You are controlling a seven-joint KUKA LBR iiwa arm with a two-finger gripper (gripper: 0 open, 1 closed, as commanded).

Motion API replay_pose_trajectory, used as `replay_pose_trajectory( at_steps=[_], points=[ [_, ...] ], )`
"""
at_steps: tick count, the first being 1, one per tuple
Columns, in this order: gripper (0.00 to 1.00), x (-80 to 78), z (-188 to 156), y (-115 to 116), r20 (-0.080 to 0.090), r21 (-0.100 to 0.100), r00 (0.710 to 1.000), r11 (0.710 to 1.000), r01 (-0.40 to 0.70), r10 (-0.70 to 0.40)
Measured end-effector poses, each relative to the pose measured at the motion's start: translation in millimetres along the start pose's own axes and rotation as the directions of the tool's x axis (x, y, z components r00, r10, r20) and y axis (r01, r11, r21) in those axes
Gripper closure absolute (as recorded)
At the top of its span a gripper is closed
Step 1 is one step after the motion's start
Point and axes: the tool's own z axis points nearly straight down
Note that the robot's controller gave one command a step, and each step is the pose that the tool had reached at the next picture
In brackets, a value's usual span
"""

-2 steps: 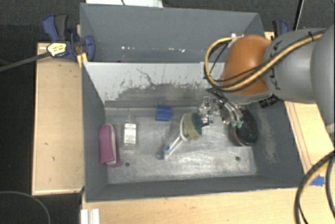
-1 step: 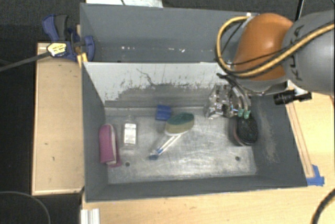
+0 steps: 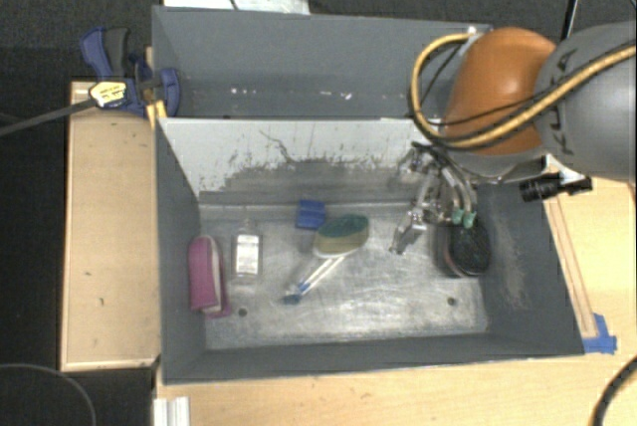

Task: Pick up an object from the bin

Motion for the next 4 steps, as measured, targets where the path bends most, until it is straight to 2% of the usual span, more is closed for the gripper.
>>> replay_pose_trajectory(
  at_steps=[1,2,3,4],
  points=[
    [0.00,-6.2,85,45,0.004,-0.002,0.994,0.994,0.113,-0.113],
    [0.00,12.2,94,106,0.006,-0.001,0.987,0.987,0.162,-0.162],
    [1.00,12.6,92,103,-0.002,0.000,0.987,0.987,0.158,-0.158],
    [1.00,14.4,-35,113,0.007,-0.002,0.983,0.983,0.182,-0.182]
  ],
)
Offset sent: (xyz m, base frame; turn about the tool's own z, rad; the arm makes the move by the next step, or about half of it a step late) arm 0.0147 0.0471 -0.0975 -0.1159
